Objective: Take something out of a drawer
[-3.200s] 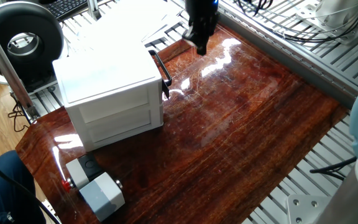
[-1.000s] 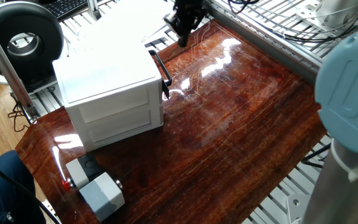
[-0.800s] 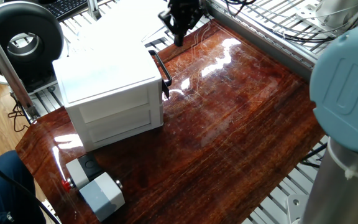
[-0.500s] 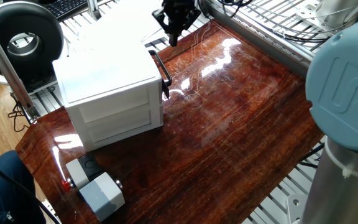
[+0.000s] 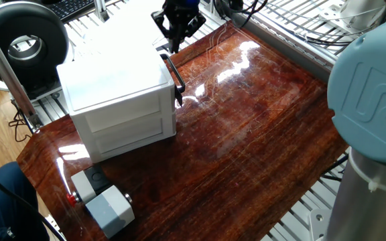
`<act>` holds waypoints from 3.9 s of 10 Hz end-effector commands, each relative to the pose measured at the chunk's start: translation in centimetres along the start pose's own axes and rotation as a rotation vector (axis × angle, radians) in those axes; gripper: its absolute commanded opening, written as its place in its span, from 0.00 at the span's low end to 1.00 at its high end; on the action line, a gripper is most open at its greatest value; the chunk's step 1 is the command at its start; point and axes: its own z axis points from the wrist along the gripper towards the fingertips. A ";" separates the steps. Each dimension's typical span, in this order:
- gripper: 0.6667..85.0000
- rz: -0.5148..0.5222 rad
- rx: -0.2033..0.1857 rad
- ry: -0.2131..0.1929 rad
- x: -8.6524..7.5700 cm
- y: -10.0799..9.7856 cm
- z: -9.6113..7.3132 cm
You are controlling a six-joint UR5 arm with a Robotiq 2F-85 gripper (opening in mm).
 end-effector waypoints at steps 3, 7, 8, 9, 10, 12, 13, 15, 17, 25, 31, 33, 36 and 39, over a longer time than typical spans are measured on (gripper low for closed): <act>0.60 -0.024 0.012 -0.016 -0.6 -0.4 0.7; 0.60 -0.067 -0.005 -0.016 -0.6 -0.9 1.7; 0.60 -0.080 -0.010 -0.016 -0.5 -1.3 1.8; 0.60 -0.090 -0.010 -0.016 -0.3 -1.8 1.9; 0.60 -0.096 -0.012 -0.019 -0.3 -2.1 2.1; 0.60 -0.102 -0.015 -0.032 -0.5 -2.5 2.8; 0.60 -0.105 -0.018 -0.039 -0.7 -2.5 3.1; 0.60 -0.107 -0.020 -0.048 -1.0 -2.5 3.5; 0.60 -0.107 -0.024 -0.058 -1.2 -2.3 3.9; 0.60 -0.108 -0.011 -0.037 -0.7 -2.6 3.4; 0.60 -0.086 -0.025 -0.017 -0.2 -2.3 3.4; 0.60 -0.085 -0.026 -0.022 -0.3 -2.2 3.4; 0.60 -0.094 -0.016 -0.032 -0.8 -2.7 4.6; 0.60 -0.096 -0.016 -0.040 -1.1 -2.5 5.2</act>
